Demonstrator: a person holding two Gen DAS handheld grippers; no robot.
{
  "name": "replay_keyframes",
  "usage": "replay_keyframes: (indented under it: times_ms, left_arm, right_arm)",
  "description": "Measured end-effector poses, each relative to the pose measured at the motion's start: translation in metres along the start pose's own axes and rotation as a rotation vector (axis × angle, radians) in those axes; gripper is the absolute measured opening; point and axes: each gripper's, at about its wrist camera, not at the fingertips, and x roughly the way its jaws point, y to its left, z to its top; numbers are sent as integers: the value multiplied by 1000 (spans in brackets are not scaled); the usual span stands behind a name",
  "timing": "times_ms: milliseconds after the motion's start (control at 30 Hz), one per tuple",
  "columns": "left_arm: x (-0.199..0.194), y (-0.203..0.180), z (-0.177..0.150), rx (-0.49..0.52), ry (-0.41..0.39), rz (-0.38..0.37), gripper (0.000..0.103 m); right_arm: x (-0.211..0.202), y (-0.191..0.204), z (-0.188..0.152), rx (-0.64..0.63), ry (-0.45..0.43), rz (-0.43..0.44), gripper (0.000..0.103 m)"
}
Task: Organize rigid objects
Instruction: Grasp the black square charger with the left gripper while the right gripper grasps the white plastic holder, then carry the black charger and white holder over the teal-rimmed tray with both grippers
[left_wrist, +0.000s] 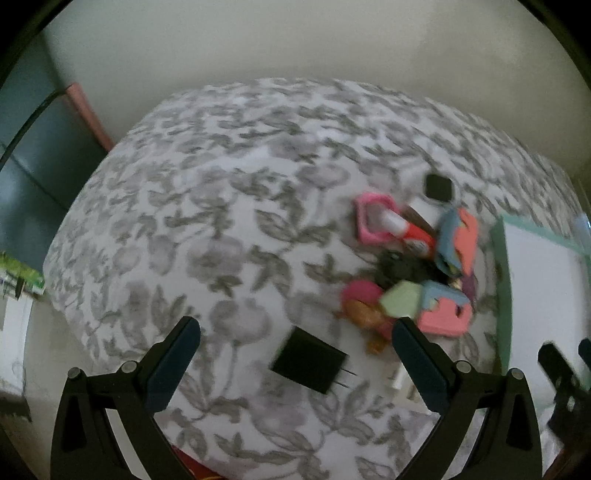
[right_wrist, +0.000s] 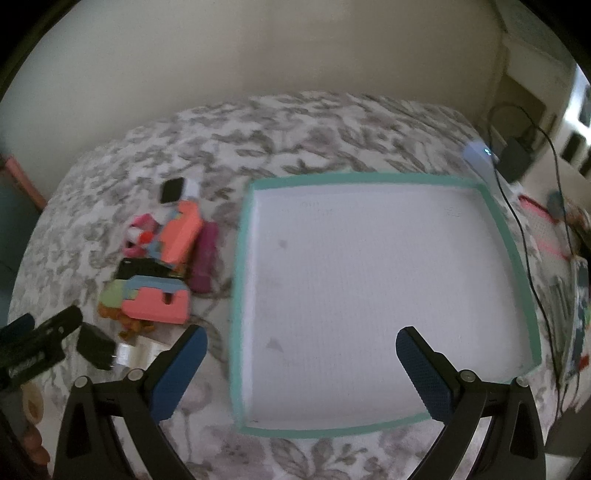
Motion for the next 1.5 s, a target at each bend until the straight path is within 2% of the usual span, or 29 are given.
replay_keyframes:
  times_ms: [100,133,167,200,267,333,433,767,1067,1133,1233,1300,1333,1400,1500]
  left_arm:
    - [2,15,0,-47,-80,30,103]
    - [5,20,0,-61,-69,34,103]
    - [5,27,0,-80,-103,40,103]
    - [9,34,0,-104,-104,21,103]
    - [22,41,1,-133,-33,-19,103]
    - [32,39,-3,-107,68,0,103]
    - [44,35,-7,-95,133,-14,103]
    - [79,18,-16,-60,249,-114,103]
    - [102,1,-23,-24,284,-102,103]
    - [102,-3,-24,-28,287,-103,101]
    - [106,-5,-24,-38,307,-131,84]
    - [103,-4,-24,-37,330,-165,65]
    - [102,-5,-26,-31,335,-172,65]
    - [103,-9,-29,-21,327,-166,65]
    - [105,-13,-30,-24,324,-174,65]
  right_arm:
    - [-1,27,-1,-91,-8,42,103]
    - [1,35,-2,-112,-1,68,103]
    - [3,43,-3,-130,10,96,103]
    - [6,51,-3,-147,22,116,103]
    - [12,67,-6,-187,44,142,103]
    - [18,82,-11,-226,64,156,103]
    - [31,102,-18,-274,104,157,103]
    - [75,120,-26,-311,198,121,103]
    - [92,133,-27,-336,196,89,94]
    - [91,133,-26,-336,186,96,88]
    - [92,130,-24,-318,189,108,83]
    - [89,124,-22,-302,188,114,78]
    - [88,123,-21,-296,184,115,76]
    - [87,118,-17,-280,178,117,64]
    - [87,111,-13,-257,177,126,60]
